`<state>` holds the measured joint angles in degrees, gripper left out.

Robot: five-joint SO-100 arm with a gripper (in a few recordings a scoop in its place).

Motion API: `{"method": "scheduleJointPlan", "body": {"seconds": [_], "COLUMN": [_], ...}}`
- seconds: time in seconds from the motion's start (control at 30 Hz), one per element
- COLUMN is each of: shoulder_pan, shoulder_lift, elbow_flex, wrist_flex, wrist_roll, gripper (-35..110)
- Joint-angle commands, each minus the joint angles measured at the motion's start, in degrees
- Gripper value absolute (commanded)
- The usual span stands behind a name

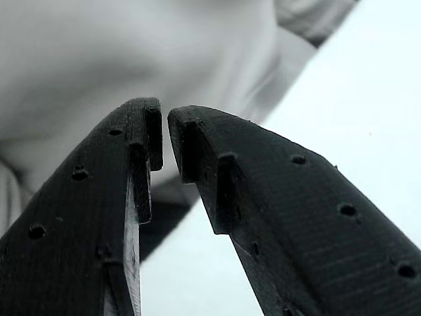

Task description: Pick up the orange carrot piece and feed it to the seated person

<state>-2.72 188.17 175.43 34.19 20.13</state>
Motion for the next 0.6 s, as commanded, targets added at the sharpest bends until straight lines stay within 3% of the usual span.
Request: {"method": "scheduleJointPlan", "body": {"seconds": [0.0,0.17,0.57], "shoulder_pan": [-0.26,0.26,0.44], "shoulder_lift": [0.79,0.7,0.7], "elbow_flex": [-1.14,-3.6,-4.39], "wrist_flex": [7.91,15.64,18.9], "wrist_roll": [0.44,0.44,0.44], "gripper": [-2,-2,-2]}}
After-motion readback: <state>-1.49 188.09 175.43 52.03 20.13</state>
